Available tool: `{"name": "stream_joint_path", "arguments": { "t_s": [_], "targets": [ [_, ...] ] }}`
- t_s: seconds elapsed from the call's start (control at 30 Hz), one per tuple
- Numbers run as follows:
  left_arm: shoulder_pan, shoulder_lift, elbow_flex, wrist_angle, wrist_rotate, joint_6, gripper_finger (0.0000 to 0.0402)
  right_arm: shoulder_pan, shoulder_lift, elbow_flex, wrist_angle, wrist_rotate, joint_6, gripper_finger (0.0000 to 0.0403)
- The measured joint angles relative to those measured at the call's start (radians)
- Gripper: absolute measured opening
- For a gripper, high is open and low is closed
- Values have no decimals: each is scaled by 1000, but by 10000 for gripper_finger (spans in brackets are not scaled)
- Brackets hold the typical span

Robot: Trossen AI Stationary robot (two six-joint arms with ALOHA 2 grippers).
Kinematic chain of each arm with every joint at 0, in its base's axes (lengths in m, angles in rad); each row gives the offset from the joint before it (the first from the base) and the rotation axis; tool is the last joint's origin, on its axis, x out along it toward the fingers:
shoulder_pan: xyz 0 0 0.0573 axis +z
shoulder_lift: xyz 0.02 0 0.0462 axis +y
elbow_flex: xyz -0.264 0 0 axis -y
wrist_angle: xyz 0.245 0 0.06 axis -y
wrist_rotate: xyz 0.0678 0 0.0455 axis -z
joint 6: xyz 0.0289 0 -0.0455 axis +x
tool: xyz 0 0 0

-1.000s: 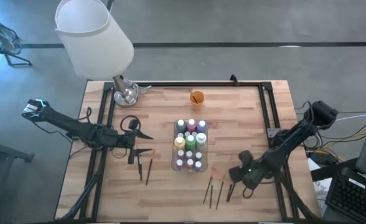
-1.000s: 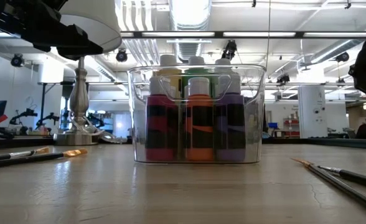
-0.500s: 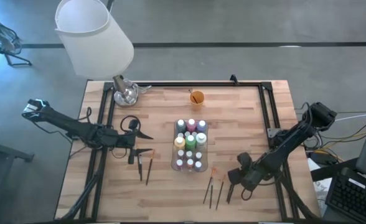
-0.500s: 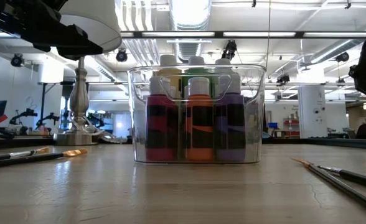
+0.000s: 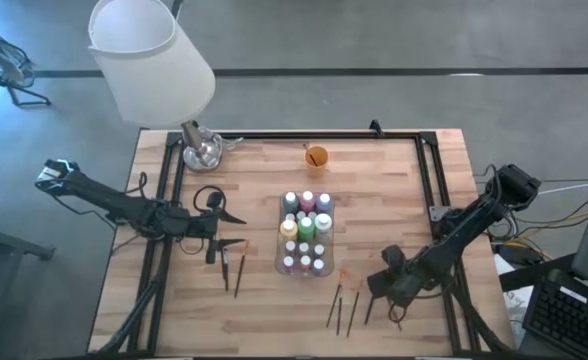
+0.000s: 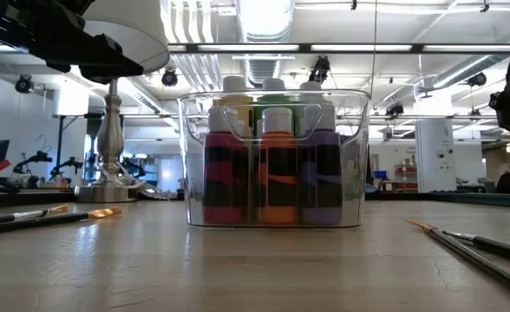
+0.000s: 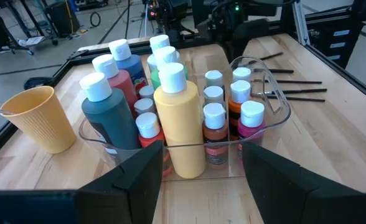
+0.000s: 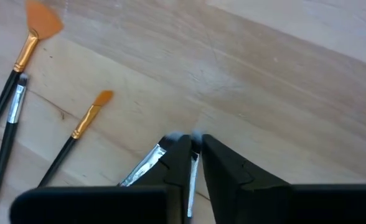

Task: Pick & Place Paint Supplies
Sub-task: Put the gray paintbrush into the yellow cup

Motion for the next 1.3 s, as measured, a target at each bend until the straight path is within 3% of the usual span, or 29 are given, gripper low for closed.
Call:
{"name": "stream_joint_path", "arguments": {
  "t_s": [0.23, 0.57, 1.3],
  "targets": [
    [0, 0, 0, 0, 0, 0, 222, 0, 0, 0, -17, 0, -13, 11],
    [0, 0, 0, 0, 0, 0, 222, 0, -13, -1, -67, 13, -78, 9],
    [0, 0, 0, 0, 0, 0, 222, -9, -200, -3, -284, 217, -139, 8]
  ]
}}
